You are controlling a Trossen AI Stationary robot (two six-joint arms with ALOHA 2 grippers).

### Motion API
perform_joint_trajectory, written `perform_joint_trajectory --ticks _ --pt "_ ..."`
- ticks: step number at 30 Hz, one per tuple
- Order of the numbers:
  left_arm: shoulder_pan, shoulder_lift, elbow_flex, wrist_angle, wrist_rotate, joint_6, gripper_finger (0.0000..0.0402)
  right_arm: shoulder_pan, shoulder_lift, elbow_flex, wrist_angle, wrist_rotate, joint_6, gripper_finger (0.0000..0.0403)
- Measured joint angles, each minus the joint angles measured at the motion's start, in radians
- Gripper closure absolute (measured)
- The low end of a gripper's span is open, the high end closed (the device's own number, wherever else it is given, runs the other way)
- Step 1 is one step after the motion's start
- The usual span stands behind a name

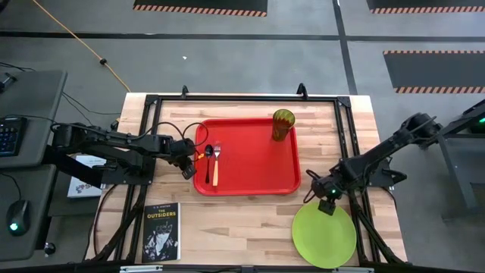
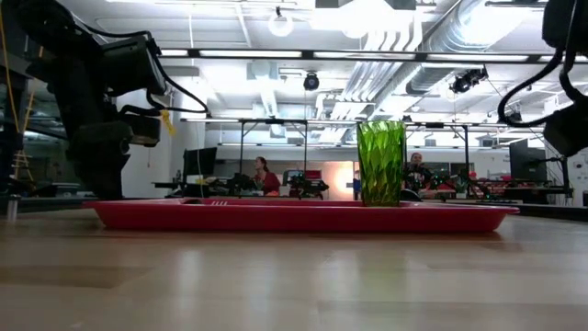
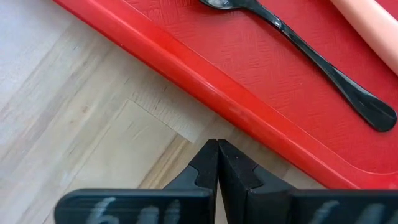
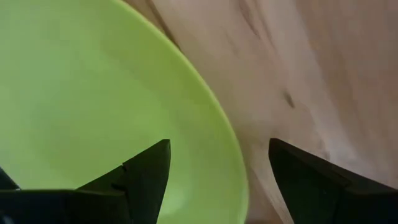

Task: Pick and place plate/cup/fork/spoon on tray
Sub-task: Put the green plate to the middle of the red tray

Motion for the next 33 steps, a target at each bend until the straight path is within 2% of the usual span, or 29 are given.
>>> perform_joint_trajectory --ticks 7,11,14,18,21,22,26,33 --pt "0.000 0.000 0.000 0.000 0.000 0.001 0.0402 0.000 0.112 0.005 0.087 -0.037 0.000 0.0144" --pt "0.000 0.000 0.000 -0.002 0.000 0.001 0.0402 -0.001 0.129 0.006 0.066 -0.029 -0.002 0.0175" --pt "0.000 0.000 0.000 -0.002 0.000 0.005 0.0402 0.000 0.129 0.006 0.045 -0.015 -0.009 0.0220" --pt "0.000 0.000 0.000 -0.002 0.000 0.008 0.0402 0.000 0.129 0.003 0.028 -0.011 -0.050 0.0305" --pt "0.000 0.000 0.000 -0.003 0.000 0.009 0.0402 0.002 0.129 0.001 0.054 -0.075 -0.081 0.0375" --pt "0.000 0.000 0.000 -0.003 0.000 0.009 0.0402 0.003 0.127 0.003 0.056 -0.083 -0.093 0.0387" --pt "0.000 0.000 0.000 -0.003 0.000 0.017 0.0402 0.000 0.109 0.000 0.066 -0.107 -0.138 0.0381" --pt "0.000 0.000 0.000 -0.004 0.000 0.028 0.0402 0.000 0.035 -0.002 0.131 -0.152 -0.169 0.0399"
